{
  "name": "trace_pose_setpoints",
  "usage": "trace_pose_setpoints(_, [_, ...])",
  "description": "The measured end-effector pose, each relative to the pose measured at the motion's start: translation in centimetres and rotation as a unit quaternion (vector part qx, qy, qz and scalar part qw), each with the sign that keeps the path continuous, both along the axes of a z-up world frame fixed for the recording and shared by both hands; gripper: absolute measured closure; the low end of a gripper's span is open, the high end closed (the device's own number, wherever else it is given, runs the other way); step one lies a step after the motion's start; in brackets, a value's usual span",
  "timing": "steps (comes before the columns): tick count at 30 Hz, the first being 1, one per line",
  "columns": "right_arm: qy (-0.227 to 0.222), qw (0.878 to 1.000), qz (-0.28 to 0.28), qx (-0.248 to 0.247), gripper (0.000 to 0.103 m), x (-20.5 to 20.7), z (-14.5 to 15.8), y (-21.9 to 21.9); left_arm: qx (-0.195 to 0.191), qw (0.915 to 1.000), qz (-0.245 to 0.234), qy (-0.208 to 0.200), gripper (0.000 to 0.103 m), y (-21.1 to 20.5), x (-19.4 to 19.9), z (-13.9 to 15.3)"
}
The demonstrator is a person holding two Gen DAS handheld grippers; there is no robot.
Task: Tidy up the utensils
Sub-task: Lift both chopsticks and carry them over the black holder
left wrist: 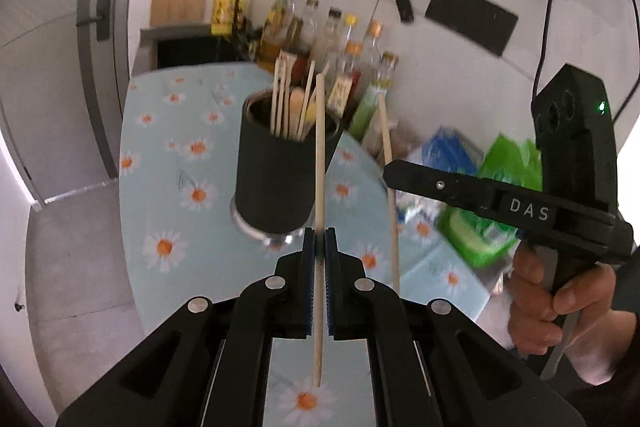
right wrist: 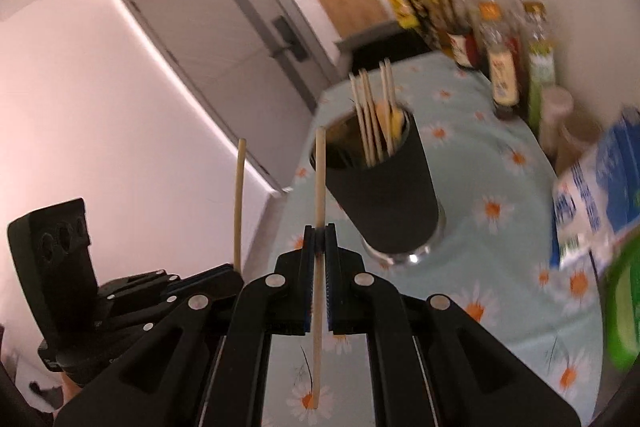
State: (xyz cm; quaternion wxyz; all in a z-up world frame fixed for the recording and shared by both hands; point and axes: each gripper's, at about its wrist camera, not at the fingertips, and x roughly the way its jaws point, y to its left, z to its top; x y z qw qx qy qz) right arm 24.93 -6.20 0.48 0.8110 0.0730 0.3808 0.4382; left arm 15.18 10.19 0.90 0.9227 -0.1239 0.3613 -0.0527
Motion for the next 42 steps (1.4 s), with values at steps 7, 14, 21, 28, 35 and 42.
trace_pose_setpoints(7, [-0.068,0.996,0.037,0.037,0.097,2.6,2.4,-1.1,-0.008,0.9978,0.037,-0.054,0.100,-1.8,2.0,1.6])
trace_pose_setpoints(14, [-0.078,0.994,0.043,0.069,0.097,6.0,2.8,-0.8,-0.012,0.9920,0.076,-0.100,0.100,-1.8,3.6,2.7])
trace_pose_setpoints(21, [-0.112,0.988,0.047,0.099,0.097,7.6,4.7,0.6,-0.003,0.9843,0.098,-0.147,0.100,-0.7,5.1,5.1])
trace_pose_setpoints(28, [-0.135,0.982,0.031,0.130,0.097,9.5,6.8,1.7,-0.007,0.9794,0.095,-0.178,0.100,0.7,7.8,6.7])
trace_pose_setpoints(35, [-0.146,0.978,0.016,0.149,0.097,11.5,7.6,2.4,-0.005,0.9774,0.082,-0.195,0.100,1.3,10.0,7.2])
trace_pose_setpoints(42, [-0.145,0.978,0.004,0.147,0.097,13.0,7.1,3.0,-0.006,0.9741,0.081,-0.211,0.100,2.1,11.3,7.3])
